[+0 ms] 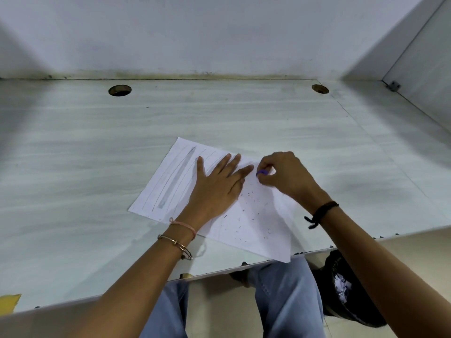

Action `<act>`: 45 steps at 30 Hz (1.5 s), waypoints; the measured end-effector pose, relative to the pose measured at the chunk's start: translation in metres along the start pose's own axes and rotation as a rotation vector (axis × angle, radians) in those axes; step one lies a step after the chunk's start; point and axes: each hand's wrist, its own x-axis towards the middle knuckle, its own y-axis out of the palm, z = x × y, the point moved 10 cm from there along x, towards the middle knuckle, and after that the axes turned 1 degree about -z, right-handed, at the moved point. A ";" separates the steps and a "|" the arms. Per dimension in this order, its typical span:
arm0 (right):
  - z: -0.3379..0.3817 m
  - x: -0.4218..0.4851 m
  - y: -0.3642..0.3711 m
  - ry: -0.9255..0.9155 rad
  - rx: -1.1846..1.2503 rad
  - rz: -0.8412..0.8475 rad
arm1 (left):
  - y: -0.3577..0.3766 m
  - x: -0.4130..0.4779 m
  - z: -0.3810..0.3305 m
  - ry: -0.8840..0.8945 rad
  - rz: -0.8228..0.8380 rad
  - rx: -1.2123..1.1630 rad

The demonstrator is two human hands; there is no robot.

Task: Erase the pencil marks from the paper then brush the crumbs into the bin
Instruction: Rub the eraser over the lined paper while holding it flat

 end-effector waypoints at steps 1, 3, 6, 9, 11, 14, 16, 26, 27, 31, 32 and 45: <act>0.003 0.001 0.001 -0.009 -0.048 -0.008 | -0.001 0.000 0.001 0.001 -0.004 -0.005; 0.021 -0.007 0.018 -0.094 -0.056 0.084 | 0.000 0.000 0.001 0.008 -0.001 -0.011; 0.019 -0.012 0.023 -0.091 0.065 0.167 | 0.002 -0.001 0.000 0.011 0.013 0.015; -0.007 0.005 -0.001 0.049 0.001 -0.008 | 0.001 0.000 0.000 0.010 -0.002 0.044; 0.006 0.003 0.007 -0.011 -0.045 0.029 | -0.001 0.000 0.000 0.004 0.002 0.019; 0.017 -0.011 0.026 -0.091 0.057 0.168 | 0.000 0.000 -0.001 -0.002 0.017 0.010; -0.007 0.000 0.010 0.008 0.104 0.066 | 0.000 -0.001 -0.001 0.009 0.004 0.029; -0.026 0.011 0.002 0.066 0.164 0.009 | -0.003 -0.002 -0.002 0.014 -0.015 0.000; -0.036 0.015 -0.003 0.114 0.172 -0.032 | -0.003 -0.002 -0.001 0.007 -0.015 -0.019; -0.046 0.014 0.003 0.153 0.199 -0.032 | -0.009 0.005 0.000 -0.055 -0.054 -0.141; -0.052 0.012 0.002 0.175 0.246 -0.026 | -0.010 0.006 -0.001 -0.067 -0.077 -0.150; -0.026 0.008 0.009 0.047 0.152 -0.023 | 0.006 0.008 -0.003 -0.068 -0.003 0.003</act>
